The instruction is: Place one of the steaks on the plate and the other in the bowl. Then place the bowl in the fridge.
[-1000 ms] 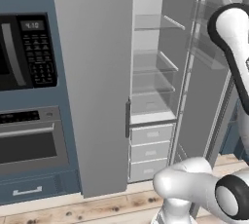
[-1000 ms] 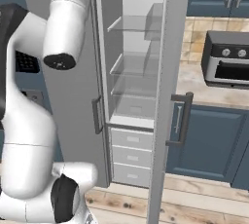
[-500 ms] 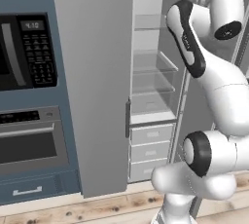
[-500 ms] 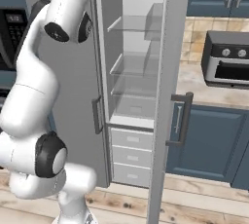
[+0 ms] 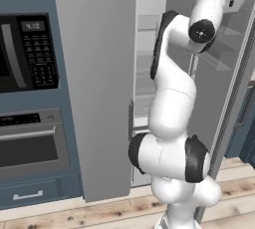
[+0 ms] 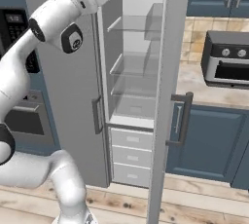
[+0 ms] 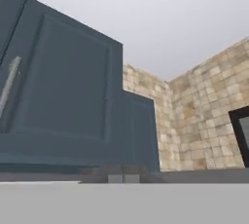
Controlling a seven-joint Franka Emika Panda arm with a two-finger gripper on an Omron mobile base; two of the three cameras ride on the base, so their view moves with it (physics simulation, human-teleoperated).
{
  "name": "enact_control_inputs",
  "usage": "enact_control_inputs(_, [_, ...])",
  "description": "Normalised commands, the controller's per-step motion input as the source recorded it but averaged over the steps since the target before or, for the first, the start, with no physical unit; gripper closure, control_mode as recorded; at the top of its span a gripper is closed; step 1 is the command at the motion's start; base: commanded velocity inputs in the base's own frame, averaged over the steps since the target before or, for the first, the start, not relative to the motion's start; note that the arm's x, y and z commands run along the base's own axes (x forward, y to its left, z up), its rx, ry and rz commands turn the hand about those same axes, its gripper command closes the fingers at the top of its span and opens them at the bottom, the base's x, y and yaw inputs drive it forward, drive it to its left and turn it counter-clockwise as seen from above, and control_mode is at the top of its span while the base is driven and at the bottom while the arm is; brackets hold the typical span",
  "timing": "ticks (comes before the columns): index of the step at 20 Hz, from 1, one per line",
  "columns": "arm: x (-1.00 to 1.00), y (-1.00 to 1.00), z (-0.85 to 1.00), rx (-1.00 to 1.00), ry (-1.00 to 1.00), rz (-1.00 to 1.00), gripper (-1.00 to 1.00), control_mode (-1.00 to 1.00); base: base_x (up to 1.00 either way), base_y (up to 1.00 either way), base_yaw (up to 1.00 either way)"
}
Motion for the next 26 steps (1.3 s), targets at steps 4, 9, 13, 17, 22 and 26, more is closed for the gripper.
enact_control_inputs(4, [0.04,0.99,0.00,0.79,0.19,0.25,1.00,-1.00,0.00,0.00,0.00])
enact_control_inputs(9, [0.01,0.30,-0.07,0.43,0.30,0.23,1.00,-1.00,0.00,0.00,0.00])
enact_control_inputs(13, [-0.20,-0.38,-0.70,0.01,0.40,0.28,1.00,-1.00,0.00,0.00,0.00])
enact_control_inputs(17, [-0.24,-0.41,-1.00,-0.03,0.40,0.42,1.00,-1.00,0.00,0.00,0.00])
enact_control_inputs(22, [-0.59,-0.11,-1.00,-0.07,0.21,0.43,1.00,-1.00,0.00,0.00,0.00])
enact_control_inputs(26, [-0.48,-0.21,-1.00,-0.02,0.06,0.42,1.00,-1.00,0.00,0.00,0.00])
